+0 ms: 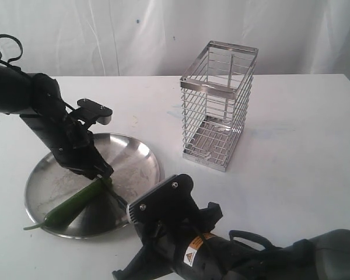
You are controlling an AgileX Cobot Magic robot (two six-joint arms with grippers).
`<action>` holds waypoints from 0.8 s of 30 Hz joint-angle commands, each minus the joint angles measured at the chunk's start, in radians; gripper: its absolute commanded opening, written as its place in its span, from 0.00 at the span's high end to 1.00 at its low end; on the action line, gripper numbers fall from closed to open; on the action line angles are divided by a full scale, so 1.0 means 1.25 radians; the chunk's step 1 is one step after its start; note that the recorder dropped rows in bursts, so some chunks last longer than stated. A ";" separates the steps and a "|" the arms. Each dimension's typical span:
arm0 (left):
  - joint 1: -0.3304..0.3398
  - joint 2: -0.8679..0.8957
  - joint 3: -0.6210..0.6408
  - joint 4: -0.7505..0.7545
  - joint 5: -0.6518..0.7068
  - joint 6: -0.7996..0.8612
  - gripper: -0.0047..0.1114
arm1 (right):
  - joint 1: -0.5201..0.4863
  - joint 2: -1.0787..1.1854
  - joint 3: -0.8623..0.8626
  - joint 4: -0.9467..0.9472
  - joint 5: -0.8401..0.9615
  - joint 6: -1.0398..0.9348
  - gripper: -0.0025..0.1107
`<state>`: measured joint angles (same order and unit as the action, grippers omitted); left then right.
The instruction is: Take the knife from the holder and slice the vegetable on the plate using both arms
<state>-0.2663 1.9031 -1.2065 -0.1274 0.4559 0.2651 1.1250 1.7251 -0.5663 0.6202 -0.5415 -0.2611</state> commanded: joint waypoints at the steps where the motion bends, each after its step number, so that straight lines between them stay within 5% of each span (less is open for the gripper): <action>1: -0.004 0.012 0.005 0.010 0.028 0.001 0.96 | 0.000 -0.001 -0.002 -0.005 0.005 -0.004 0.98; 10: -0.002 -0.134 0.005 0.043 0.189 -0.002 0.96 | 0.000 -0.001 -0.002 0.016 0.056 -0.040 0.98; 16: -0.002 -0.128 0.073 0.011 0.175 0.022 0.54 | 0.000 -0.001 -0.002 0.026 0.087 -0.040 0.98; 24: -0.002 -0.116 0.112 -0.013 0.106 0.022 0.53 | 0.000 -0.003 -0.002 0.046 0.147 -0.042 0.98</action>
<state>-0.2663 1.7516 -1.0748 -0.1142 0.5863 0.2910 1.1250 1.7251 -0.5663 0.6736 -0.3933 -0.2992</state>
